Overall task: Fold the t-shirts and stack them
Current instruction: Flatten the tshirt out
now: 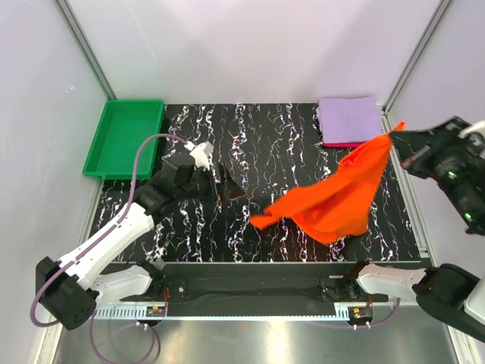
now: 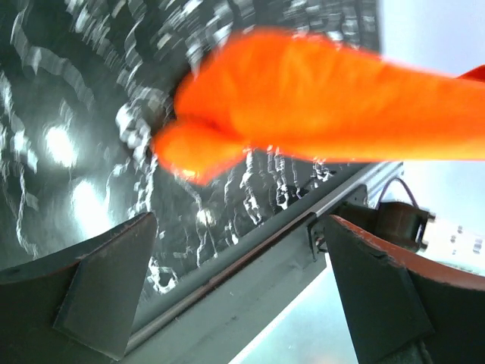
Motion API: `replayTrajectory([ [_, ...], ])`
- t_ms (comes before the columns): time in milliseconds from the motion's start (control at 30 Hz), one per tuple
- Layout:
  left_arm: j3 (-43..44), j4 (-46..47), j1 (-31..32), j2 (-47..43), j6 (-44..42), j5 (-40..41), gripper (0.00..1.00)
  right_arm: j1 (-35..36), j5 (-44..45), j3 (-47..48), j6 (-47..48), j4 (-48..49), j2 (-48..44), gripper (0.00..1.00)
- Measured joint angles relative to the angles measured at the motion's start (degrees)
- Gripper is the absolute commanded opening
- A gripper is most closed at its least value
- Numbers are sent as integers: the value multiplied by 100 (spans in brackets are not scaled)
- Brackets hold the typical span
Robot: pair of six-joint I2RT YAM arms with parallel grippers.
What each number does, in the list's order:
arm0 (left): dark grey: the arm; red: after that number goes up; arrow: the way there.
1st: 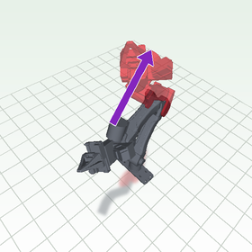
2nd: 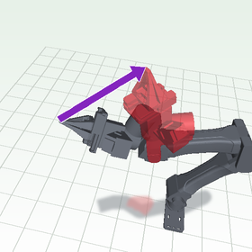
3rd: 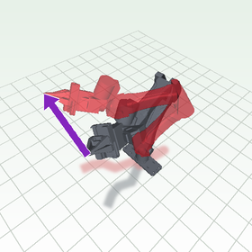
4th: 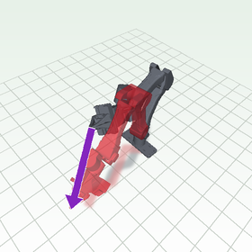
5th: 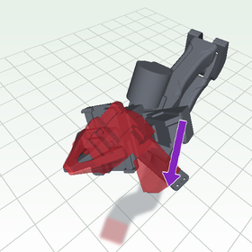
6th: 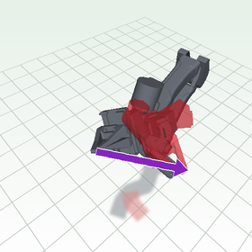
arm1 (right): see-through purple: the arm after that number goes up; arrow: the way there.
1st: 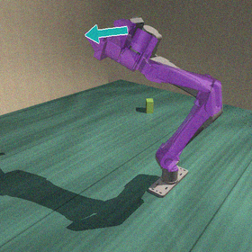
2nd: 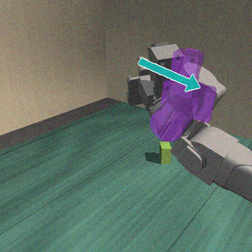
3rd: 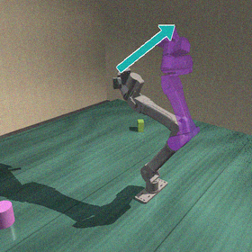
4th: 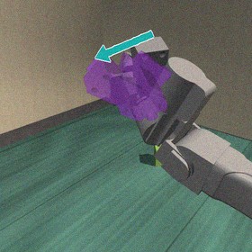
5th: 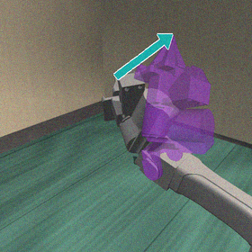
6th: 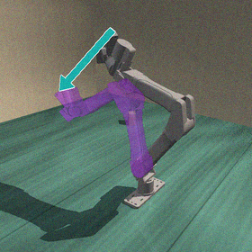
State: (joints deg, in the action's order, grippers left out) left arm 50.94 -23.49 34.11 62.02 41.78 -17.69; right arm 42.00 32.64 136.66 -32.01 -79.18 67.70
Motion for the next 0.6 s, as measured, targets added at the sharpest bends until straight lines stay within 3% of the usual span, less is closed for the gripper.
replayTrajectory([
  [133,160,308,323,-330,-949,0,99,0,79,74,-280,0,-269,0],
  [267,225,610,1257,-470,-2039,142,99,0,66,61,-466,-9,-229,0],
  [433,378,1019,2938,271,-3106,914,99,2,22,61,-588,-22,-48,0],
  [600,372,1600,4065,1128,-3685,1808,98,2,-79,7,-643,-17,-31,0],
])
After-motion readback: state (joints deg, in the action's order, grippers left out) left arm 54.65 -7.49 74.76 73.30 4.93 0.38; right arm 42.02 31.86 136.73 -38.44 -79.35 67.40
